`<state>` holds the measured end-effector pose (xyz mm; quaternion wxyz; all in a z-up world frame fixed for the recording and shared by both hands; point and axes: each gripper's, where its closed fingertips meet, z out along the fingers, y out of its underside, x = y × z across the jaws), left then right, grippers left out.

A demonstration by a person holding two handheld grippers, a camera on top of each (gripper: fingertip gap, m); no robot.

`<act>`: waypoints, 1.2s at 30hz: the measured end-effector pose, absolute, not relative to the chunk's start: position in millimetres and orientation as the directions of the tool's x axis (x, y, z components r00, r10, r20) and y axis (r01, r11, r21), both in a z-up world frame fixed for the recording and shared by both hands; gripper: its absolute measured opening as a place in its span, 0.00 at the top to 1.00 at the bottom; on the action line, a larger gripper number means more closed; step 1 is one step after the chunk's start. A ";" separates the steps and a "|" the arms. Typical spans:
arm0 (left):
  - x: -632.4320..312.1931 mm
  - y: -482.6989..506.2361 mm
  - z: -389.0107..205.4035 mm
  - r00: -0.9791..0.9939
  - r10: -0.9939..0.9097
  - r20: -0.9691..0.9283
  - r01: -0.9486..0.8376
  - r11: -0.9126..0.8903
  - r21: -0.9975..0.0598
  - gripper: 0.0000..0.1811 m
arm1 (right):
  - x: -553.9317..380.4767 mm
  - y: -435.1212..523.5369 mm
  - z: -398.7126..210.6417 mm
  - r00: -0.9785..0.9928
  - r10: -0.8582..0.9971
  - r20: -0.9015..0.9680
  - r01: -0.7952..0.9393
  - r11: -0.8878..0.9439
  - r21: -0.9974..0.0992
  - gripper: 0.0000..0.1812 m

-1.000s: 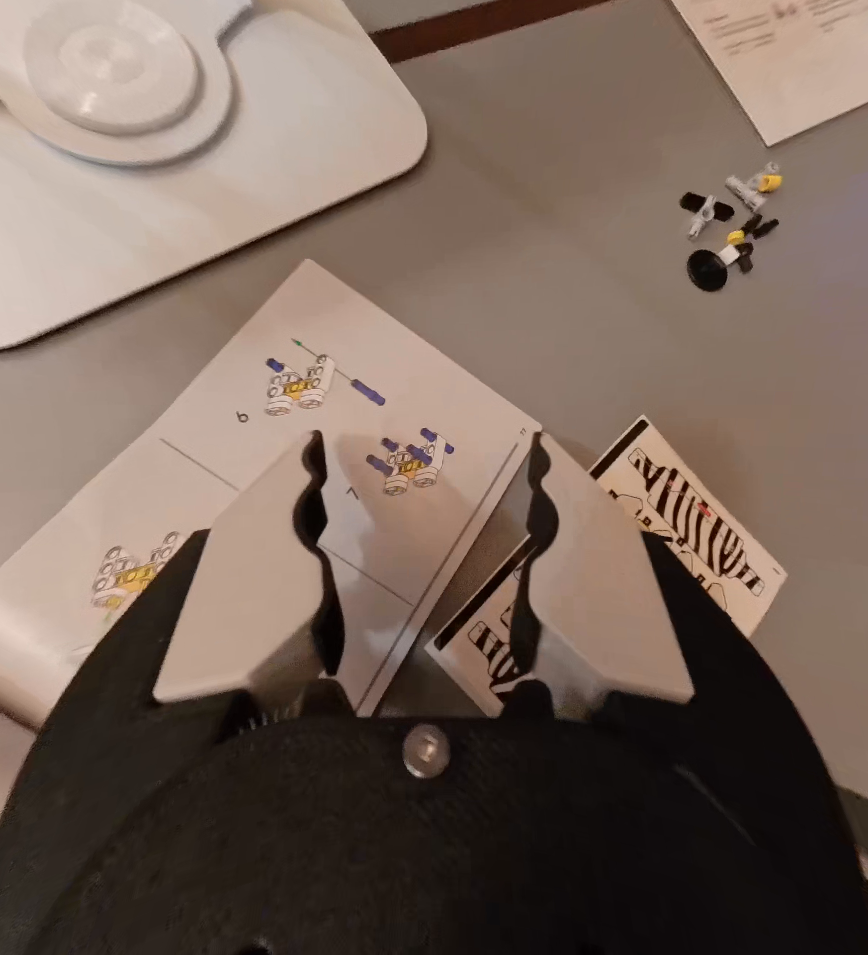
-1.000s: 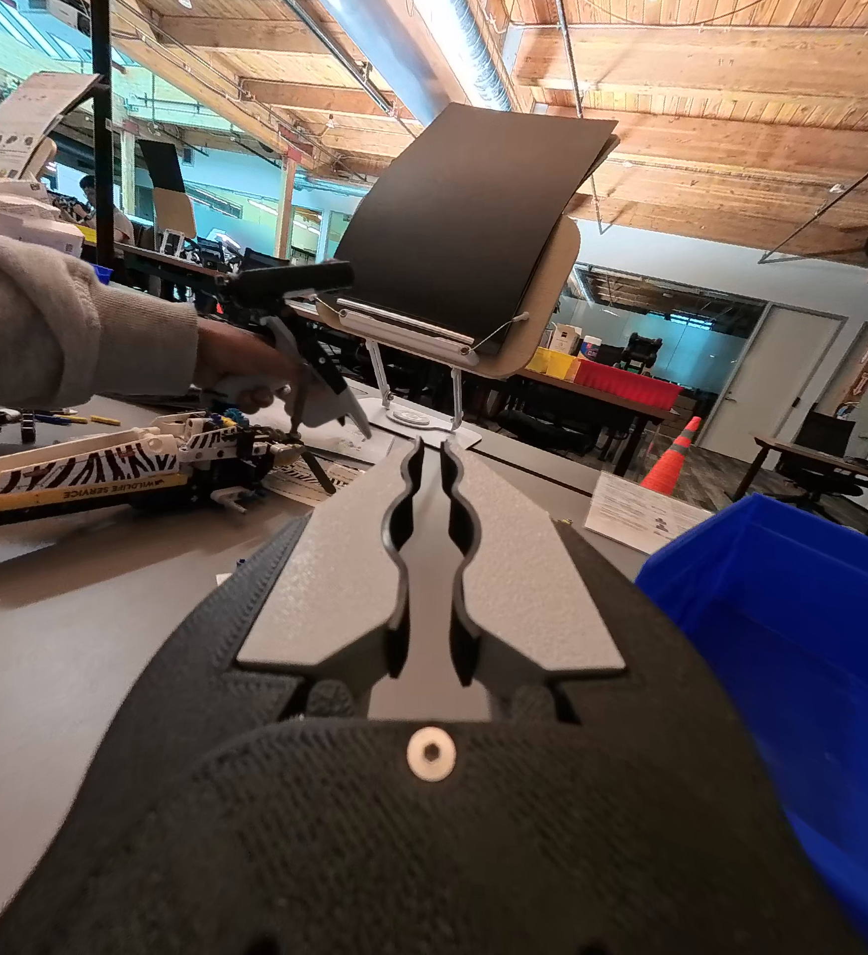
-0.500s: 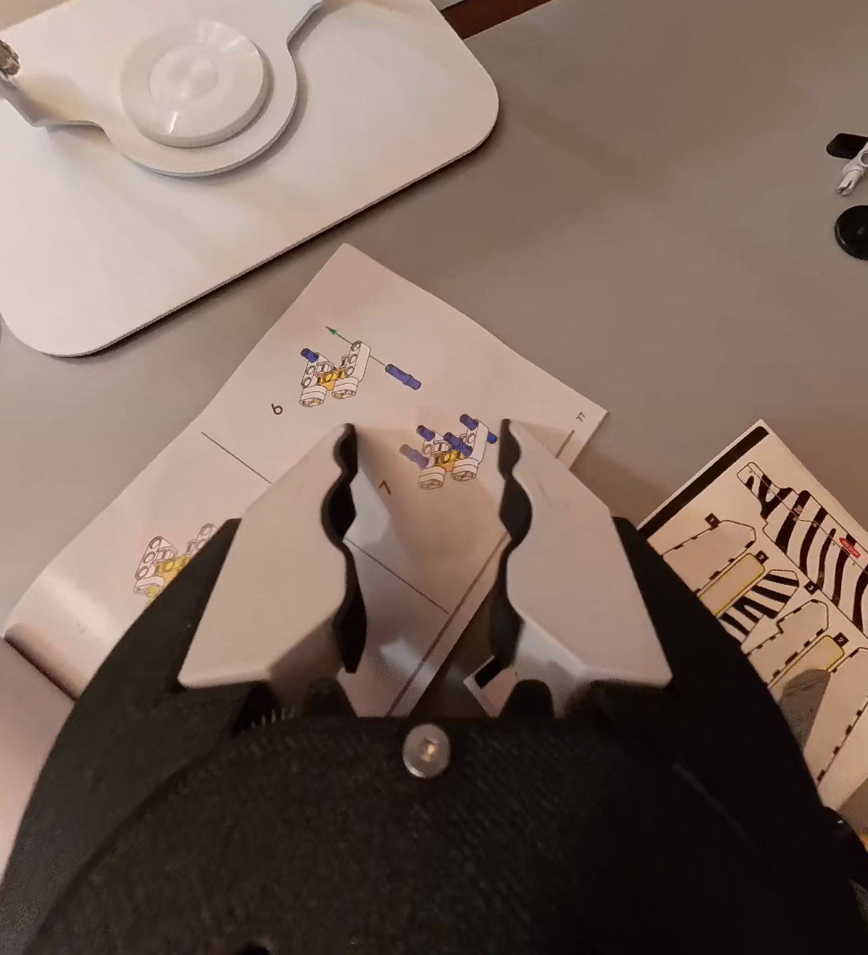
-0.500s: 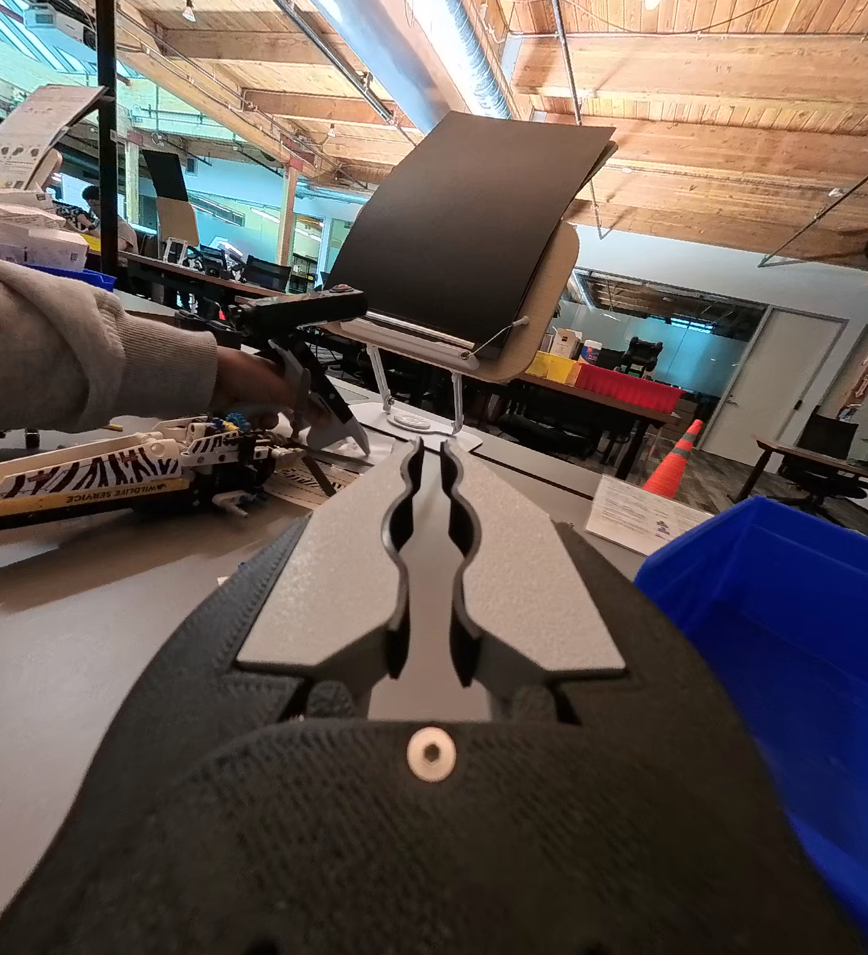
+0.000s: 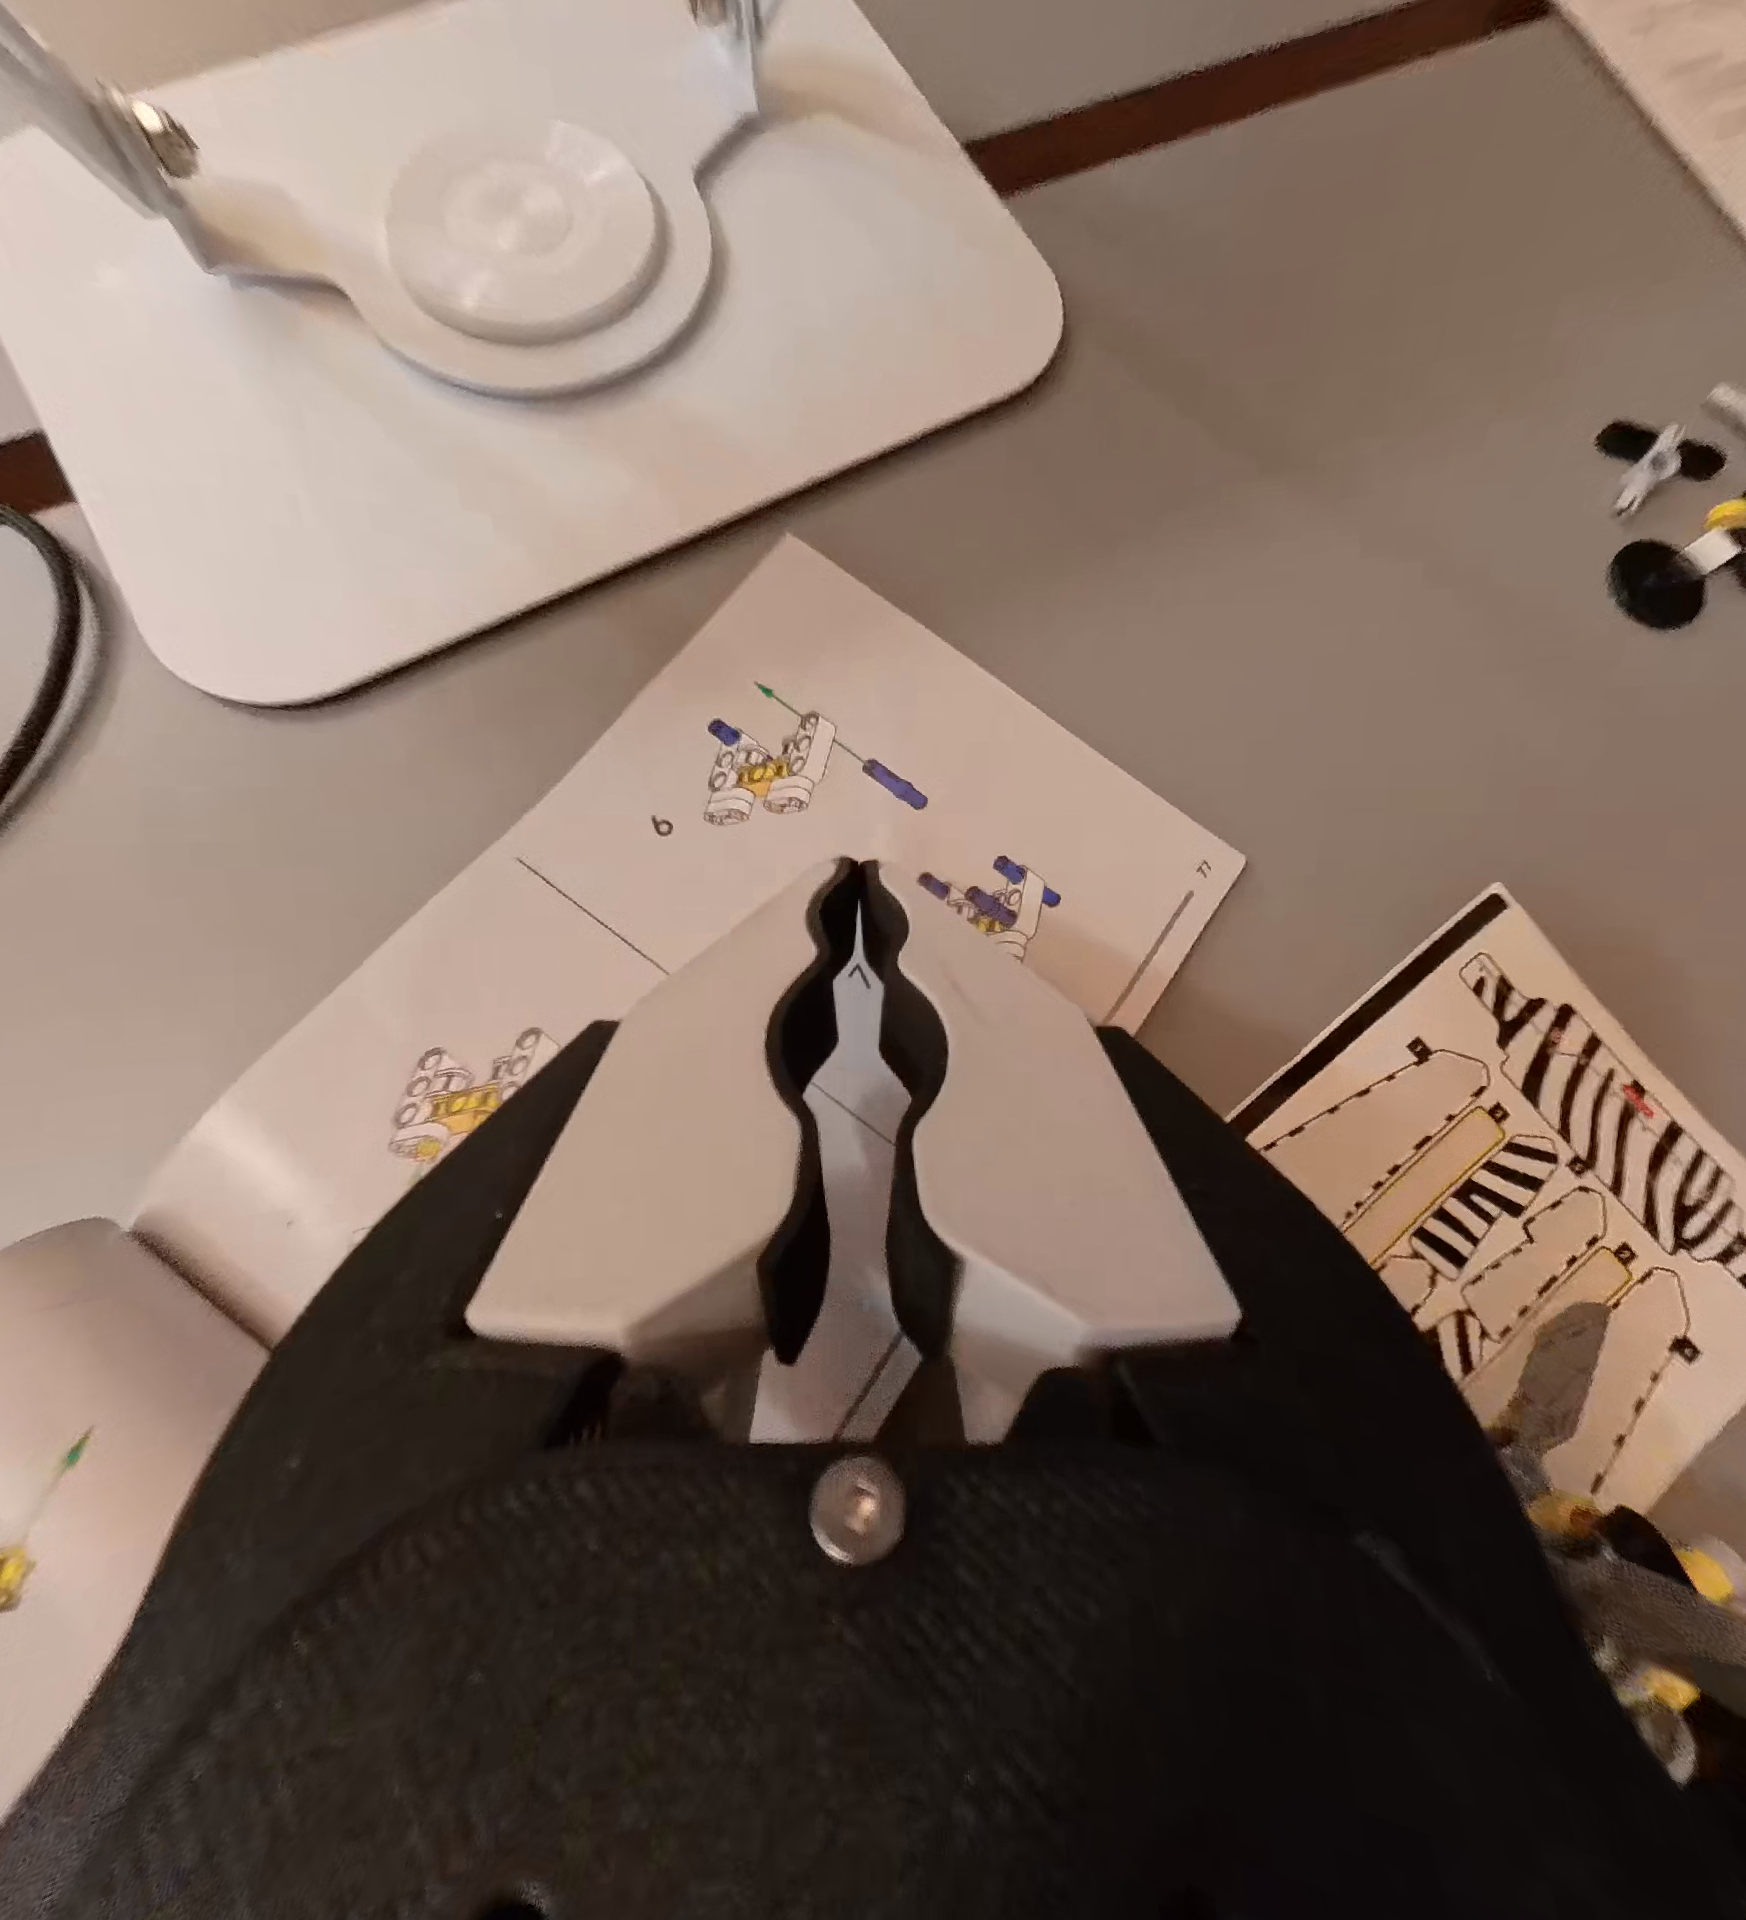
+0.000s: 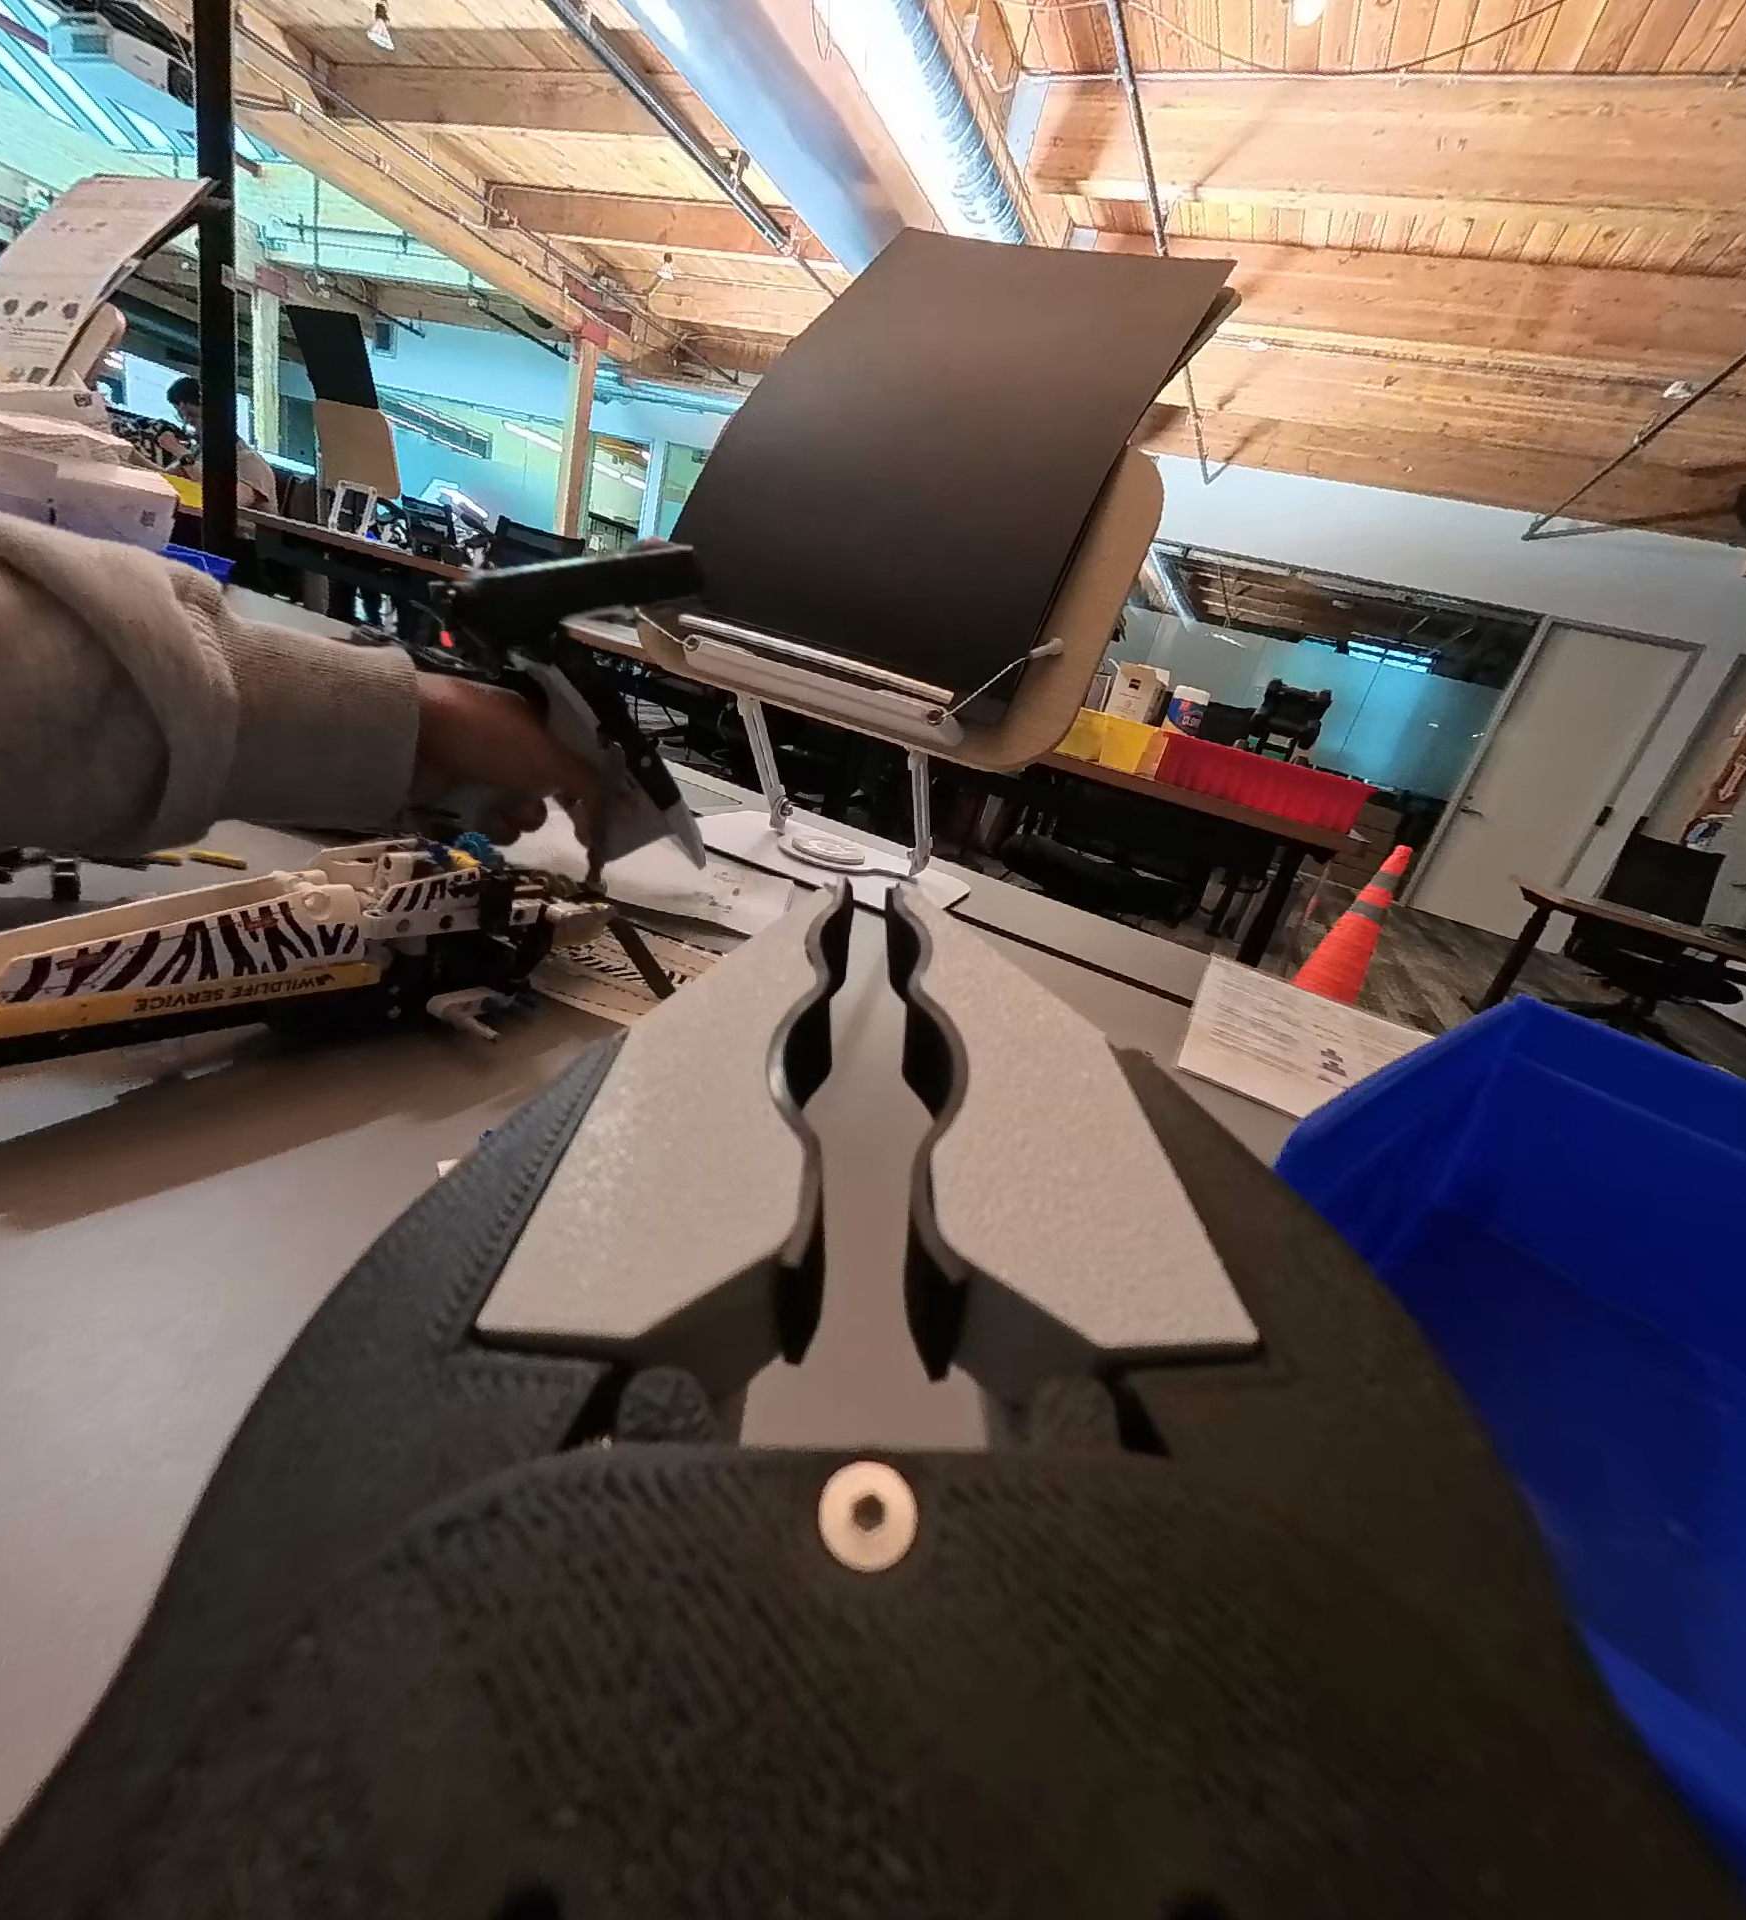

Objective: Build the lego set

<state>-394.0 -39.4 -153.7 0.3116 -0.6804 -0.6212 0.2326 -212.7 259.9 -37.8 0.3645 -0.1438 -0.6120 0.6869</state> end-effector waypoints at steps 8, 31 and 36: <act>-391.3 -7.7 -143.1 0.226 0.967 0.116 0.688 -0.074 -0.722 0.63 | -213.3 257.5 -38.9 -0.692 0.674 0.257 -0.325 0.026 -0.945 0.98; -405.0 -14.8 -172.6 0.170 0.985 -0.014 0.738 -0.137 -0.660 0.61 | -211.6 257.9 -37.5 -0.691 0.674 0.260 -0.335 0.020 -0.942 0.98; -408.2 -17.7 -171.6 0.153 0.988 -0.028 0.722 -0.131 -0.680 0.71 | -211.2 257.0 -38.1 -0.687 0.674 0.272 -0.341 0.031 -0.939 0.98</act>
